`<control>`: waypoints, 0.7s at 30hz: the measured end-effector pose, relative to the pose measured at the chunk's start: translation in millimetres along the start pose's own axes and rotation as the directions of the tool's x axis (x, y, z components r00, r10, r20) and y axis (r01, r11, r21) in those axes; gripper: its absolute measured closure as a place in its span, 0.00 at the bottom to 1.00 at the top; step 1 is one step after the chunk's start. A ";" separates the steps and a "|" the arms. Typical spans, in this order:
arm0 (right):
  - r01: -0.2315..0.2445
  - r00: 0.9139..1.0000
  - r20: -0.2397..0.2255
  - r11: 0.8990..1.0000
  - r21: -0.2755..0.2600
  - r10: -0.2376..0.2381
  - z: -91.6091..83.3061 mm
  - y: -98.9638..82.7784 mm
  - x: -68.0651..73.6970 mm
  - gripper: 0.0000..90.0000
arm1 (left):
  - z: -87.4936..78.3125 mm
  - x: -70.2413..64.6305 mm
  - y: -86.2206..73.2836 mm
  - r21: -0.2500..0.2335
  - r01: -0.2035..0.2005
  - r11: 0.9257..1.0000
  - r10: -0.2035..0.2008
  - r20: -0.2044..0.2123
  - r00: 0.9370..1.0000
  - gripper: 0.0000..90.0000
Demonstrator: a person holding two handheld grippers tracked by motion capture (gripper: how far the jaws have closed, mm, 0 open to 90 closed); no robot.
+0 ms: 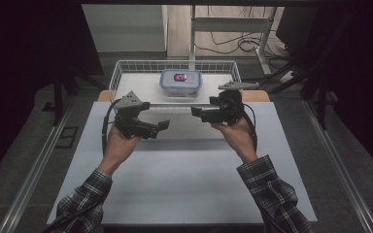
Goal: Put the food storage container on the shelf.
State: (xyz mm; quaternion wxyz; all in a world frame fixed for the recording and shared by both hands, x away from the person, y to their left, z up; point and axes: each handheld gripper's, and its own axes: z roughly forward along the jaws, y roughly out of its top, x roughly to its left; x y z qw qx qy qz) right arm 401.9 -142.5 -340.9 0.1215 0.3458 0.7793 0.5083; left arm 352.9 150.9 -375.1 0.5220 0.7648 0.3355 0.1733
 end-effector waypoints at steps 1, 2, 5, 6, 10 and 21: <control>0.003 1.000 -0.003 1.000 0.002 -0.003 0.0 -1.6 0.8 0.14 | 0.0 -1.8 -2.2 0.005 -0.004 1.000 0.004 0.001 1.000 0.01; 0.003 1.000 -0.006 1.000 0.004 -0.003 -0.1 -3.6 2.1 0.13 | 0.0 -3.5 -4.1 0.006 -0.006 1.000 0.006 0.001 1.000 0.01; 0.012 1.000 -0.014 1.000 0.009 -0.012 -0.8 -8.8 5.2 0.11 | -0.3 -8.0 -10.4 0.016 -0.013 1.000 0.013 0.001 1.000 0.01; 0.014 1.000 -0.013 1.000 0.012 -0.014 -1.1 -10.6 6.7 0.11 | -0.2 -8.9 -12.2 0.017 -0.012 1.000 0.012 0.004 1.000 0.01; 0.038 0.999 -0.018 0.999 0.012 -0.037 -3.6 -18.5 12.5 0.09 | -1.8 -13.7 -23.4 0.026 -0.011 1.000 0.011 0.013 1.000 0.00; 0.093 0.996 -0.018 0.995 0.047 -0.092 -14.8 -53.0 27.2 0.02 | -15.8 -27.1 -58.2 0.040 0.007 0.999 -0.007 0.006 1.000 0.00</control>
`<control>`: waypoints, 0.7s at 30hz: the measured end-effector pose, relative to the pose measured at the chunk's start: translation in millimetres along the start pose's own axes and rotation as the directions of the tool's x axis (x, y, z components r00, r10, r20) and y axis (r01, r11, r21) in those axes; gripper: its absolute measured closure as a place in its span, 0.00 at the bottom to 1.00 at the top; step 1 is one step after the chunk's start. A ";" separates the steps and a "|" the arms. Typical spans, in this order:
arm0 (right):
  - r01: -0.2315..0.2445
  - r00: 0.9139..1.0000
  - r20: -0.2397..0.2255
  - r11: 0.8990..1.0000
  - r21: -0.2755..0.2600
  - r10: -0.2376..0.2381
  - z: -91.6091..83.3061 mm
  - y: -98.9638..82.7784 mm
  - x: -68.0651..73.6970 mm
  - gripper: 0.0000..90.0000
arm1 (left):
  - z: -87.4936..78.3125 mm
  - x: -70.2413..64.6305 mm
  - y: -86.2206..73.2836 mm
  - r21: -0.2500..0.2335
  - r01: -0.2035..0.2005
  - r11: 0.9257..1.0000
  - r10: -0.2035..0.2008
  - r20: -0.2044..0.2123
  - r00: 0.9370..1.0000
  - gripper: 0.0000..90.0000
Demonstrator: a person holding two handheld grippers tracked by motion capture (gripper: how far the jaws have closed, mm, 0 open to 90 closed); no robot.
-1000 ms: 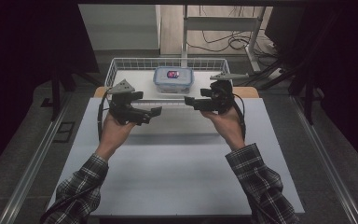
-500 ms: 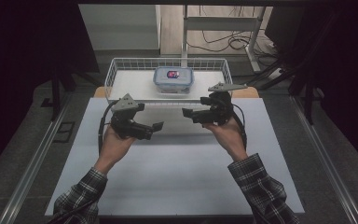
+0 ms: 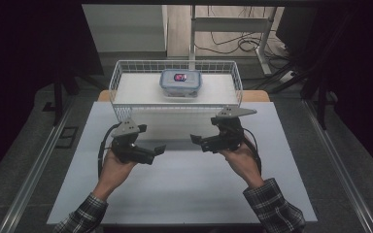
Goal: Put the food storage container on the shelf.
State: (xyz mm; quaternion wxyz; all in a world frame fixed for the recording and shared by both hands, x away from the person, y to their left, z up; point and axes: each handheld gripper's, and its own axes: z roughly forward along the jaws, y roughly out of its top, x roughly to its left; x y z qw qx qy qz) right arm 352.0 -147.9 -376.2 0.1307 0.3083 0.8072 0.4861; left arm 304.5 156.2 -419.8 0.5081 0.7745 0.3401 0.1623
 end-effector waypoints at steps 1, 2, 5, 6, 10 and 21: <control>0.003 1.000 0.004 1.000 0.001 -0.003 -1.8 -5.7 1.9 0.01 | -1.8 -1.7 -4.0 -0.002 0.006 1.000 -0.006 -0.004 1.000 0.00; 0.000 1.000 0.007 1.000 -0.001 0.000 -3.4 -10.3 3.3 0.00 | -3.7 -3.5 -8.1 -0.006 0.013 1.000 -0.013 -0.006 1.000 0.00; -0.012 1.000 -0.001 1.000 -0.001 0.012 -9.1 -25.2 7.1 0.00 | -9.3 -8.8 -20.1 -0.007 0.016 1.000 -0.016 -0.004 1.000 0.00; -0.011 1.000 -0.002 1.000 -0.004 0.011 -10.8 -29.2 8.0 0.00 | -11.8 -11.2 -25.9 -0.003 0.013 1.000 -0.013 -0.006 1.000 0.00; 0.004 1.000 0.014 1.000 0.008 -0.004 -19.4 -55.3 13.6 0.00 | -18.4 -18.8 -48.3 0.004 0.006 1.000 -0.006 -0.025 1.000 0.00; -0.022 0.997 0.075 0.999 0.047 0.018 -27.3 -139.0 16.5 0.00 | -21.3 -34.0 -123.6 0.077 0.021 0.997 -0.011 -0.119 0.993 0.00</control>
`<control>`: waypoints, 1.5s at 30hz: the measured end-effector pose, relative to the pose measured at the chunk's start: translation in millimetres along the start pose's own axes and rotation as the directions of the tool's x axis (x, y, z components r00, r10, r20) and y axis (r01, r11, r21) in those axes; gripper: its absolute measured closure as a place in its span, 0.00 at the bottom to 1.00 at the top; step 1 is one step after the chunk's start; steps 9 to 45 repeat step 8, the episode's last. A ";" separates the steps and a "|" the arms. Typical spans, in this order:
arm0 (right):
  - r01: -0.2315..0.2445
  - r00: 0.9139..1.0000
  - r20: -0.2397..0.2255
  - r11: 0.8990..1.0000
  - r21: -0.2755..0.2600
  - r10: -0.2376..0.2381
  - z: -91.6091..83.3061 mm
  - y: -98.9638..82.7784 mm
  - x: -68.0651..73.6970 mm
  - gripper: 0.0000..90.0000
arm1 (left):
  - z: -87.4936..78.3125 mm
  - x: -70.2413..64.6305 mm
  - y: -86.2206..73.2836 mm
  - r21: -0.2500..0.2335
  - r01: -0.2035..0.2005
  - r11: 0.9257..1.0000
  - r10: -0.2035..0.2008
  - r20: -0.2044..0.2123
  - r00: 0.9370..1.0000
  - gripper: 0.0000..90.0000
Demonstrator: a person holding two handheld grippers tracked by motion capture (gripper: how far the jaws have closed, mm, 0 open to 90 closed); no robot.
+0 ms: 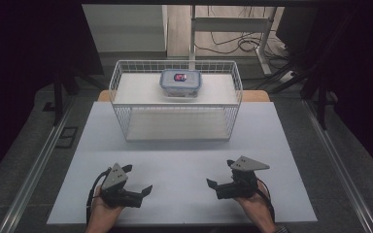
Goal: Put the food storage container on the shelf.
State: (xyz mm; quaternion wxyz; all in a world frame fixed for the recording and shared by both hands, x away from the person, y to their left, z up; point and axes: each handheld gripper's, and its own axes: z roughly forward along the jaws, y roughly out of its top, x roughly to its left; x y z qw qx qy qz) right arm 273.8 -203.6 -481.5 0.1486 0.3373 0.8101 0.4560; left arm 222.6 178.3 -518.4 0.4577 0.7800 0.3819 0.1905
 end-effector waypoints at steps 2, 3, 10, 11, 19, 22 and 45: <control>-0.011 1.000 0.008 1.000 0.029 0.011 3.2 -10.5 -0.3 0.00 | 6.1 0.8 -8.9 0.059 -0.007 0.998 0.008 -0.009 1.000 0.00; -0.018 1.000 0.006 0.998 0.053 0.017 6.2 -16.0 -0.9 0.00 | 9.7 1.0 -11.8 0.086 -0.012 0.996 0.013 -0.015 1.000 0.00; -0.015 1.000 0.008 0.992 0.127 0.014 19.3 -26.4 -1.8 0.00 | 15.3 2.4 -12.4 0.110 -0.020 0.994 0.024 -0.031 0.999 0.00; -0.015 1.000 0.008 0.992 0.127 0.014 19.3 -26.4 -1.8 0.00 | 15.3 2.4 -12.4 0.110 -0.020 0.994 0.024 -0.031 0.999 0.00; -0.015 1.000 0.008 0.992 0.127 0.014 19.3 -26.4 -1.8 0.00 | 15.3 2.4 -12.4 0.110 -0.020 0.994 0.024 -0.031 0.999 0.00; -0.015 1.000 0.008 0.992 0.127 0.014 19.3 -26.4 -1.8 0.00 | 15.3 2.4 -12.4 0.110 -0.020 0.994 0.024 -0.031 0.999 0.00; -0.015 1.000 0.008 0.992 0.127 0.014 19.3 -26.4 -1.8 0.00 | 15.3 2.4 -12.4 0.110 -0.020 0.994 0.024 -0.031 0.999 0.00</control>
